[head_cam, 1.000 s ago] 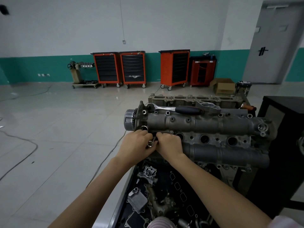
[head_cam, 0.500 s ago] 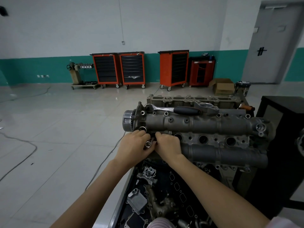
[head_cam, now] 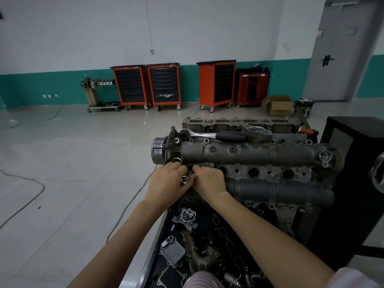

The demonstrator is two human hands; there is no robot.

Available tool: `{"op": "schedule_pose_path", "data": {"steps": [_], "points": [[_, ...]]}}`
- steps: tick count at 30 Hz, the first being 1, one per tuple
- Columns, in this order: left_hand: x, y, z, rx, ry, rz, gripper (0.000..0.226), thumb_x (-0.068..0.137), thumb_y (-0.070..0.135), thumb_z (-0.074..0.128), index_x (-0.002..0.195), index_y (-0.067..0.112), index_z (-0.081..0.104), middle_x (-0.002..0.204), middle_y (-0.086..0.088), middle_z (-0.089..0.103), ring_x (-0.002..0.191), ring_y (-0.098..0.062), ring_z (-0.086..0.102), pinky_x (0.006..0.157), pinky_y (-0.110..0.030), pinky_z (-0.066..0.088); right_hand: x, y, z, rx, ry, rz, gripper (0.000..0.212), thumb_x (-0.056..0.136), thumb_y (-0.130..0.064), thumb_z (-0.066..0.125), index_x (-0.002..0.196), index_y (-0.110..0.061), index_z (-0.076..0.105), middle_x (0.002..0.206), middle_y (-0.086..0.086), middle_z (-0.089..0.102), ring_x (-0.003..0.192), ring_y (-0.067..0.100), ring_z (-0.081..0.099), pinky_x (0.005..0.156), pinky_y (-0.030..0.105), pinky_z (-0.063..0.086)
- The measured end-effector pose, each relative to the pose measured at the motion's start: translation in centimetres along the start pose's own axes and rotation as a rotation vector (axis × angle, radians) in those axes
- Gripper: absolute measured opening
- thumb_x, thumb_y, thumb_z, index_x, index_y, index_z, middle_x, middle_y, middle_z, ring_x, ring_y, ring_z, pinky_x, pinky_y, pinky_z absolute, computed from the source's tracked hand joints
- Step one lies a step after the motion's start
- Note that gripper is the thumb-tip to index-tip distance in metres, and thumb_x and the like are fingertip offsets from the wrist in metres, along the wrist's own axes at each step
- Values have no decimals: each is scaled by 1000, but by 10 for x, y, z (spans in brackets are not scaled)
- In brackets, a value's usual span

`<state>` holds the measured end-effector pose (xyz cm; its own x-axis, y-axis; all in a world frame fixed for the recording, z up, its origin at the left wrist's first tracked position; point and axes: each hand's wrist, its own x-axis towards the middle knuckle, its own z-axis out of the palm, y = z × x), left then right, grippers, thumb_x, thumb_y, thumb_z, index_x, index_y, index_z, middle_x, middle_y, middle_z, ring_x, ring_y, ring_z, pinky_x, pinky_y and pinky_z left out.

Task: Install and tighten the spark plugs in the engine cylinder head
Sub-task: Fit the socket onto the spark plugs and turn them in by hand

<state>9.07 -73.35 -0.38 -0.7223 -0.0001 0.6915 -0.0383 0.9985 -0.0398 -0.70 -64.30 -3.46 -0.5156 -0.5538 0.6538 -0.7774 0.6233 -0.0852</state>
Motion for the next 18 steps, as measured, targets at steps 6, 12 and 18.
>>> {"op": "schedule_pose_path", "data": {"steps": [6,12,18], "points": [[-1,-7,-3,-62,-37,54,29,74,17,76,66,9,49,65,-5,50,57,-24,51,48,-29,34,2,4,9,-40,-104,-12,28,86,-34,49,95,-8,53,86,11,67,78,30,64,54,29,30],[-2,-4,-2,-89,-53,40,24,78,19,69,72,9,48,70,-3,50,63,-23,50,53,-29,32,3,7,8,-64,-163,-74,25,86,-29,46,99,-8,51,92,10,67,83,30,63,56,30,29],[-1,-3,0,-94,-40,-61,38,82,40,65,70,16,39,67,3,44,62,-16,42,55,-27,30,7,7,3,-47,-216,-122,21,91,-22,40,100,-8,53,94,12,67,87,32,62,58,31,29]]}}
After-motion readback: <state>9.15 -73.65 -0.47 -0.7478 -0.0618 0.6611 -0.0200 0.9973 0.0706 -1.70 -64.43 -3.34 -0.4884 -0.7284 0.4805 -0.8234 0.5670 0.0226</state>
